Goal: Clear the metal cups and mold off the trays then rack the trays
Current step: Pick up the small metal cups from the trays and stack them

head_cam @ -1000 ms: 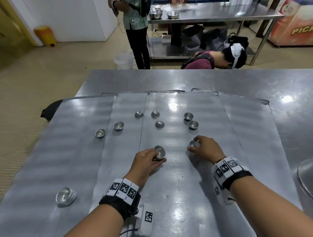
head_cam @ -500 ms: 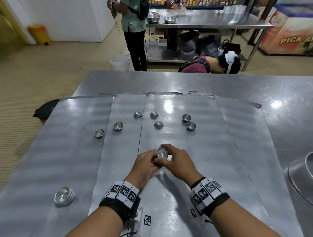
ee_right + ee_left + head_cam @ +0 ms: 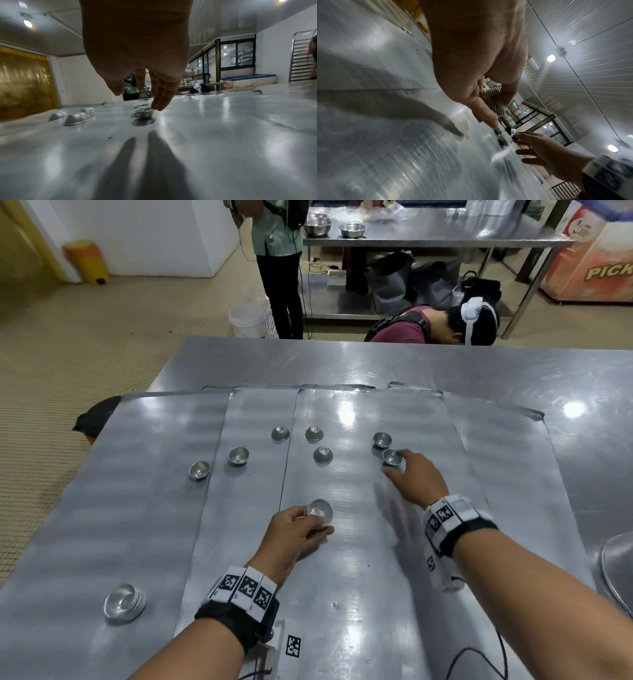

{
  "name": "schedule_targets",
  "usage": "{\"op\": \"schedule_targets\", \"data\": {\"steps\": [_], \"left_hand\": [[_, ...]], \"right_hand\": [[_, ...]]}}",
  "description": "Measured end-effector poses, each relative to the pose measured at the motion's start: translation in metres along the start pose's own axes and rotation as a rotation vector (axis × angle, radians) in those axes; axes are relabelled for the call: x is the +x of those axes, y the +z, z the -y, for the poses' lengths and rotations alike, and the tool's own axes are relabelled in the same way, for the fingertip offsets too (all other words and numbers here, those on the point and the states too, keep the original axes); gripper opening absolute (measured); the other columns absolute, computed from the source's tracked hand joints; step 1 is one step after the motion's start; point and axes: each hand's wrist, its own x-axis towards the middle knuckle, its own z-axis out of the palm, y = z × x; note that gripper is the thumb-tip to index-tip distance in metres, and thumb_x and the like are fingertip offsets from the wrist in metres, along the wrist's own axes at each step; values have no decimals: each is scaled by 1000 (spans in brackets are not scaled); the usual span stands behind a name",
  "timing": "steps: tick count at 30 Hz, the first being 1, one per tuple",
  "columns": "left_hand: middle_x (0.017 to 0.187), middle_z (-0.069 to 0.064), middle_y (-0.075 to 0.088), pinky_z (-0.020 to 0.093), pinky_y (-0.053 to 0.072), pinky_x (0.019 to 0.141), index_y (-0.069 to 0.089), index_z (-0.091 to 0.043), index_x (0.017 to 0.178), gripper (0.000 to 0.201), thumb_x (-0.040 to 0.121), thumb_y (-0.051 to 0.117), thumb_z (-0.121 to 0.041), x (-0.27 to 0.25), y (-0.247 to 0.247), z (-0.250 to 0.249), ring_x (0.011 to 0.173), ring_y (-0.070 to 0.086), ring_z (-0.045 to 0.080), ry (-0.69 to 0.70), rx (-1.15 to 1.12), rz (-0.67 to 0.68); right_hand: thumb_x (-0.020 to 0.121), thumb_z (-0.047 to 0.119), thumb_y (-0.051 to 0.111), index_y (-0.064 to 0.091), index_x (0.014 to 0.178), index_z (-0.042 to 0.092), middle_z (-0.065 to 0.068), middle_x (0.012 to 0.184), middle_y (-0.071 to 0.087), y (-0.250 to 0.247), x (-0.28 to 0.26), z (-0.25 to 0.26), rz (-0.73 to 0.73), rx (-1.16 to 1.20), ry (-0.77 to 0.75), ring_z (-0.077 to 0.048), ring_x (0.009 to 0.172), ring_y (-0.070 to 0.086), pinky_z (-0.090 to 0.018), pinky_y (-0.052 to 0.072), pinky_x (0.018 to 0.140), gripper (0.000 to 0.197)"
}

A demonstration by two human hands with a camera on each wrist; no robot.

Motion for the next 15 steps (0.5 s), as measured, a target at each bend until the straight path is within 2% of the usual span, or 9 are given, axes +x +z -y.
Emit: {"op": "schedule_targets", "data": {"steps": [5,9,15], "left_hand": [[105,26,74,51,52,103,69,2,103,13,90,66,-1,3,1,-1,98,76,32,-3,25,-12],[107,25,74,49,52,103,69,0,104,14,91,65,-1,4,0,-2,98,76,32,-20,18,-7],[112,27,72,47,53,102,70,-1,107,16,91,65,-2,1,-2,0,100,76,30,-31,14,-3]], "right_hand": [[93,30,57,47,142,15,-15,134,59,1,48,-3,99,-119,27,-34,117,58,-40,47,89,52],[90,32,60,57,127,18,-12,114,68,17,69,-7,137,-169,4,-29,91,61,-36,48,77,40],[93,32,60,65,112,11,-13,108,63,26,68,-12,104,-245,15,-31,91,61,-34,45,74,29]]}}
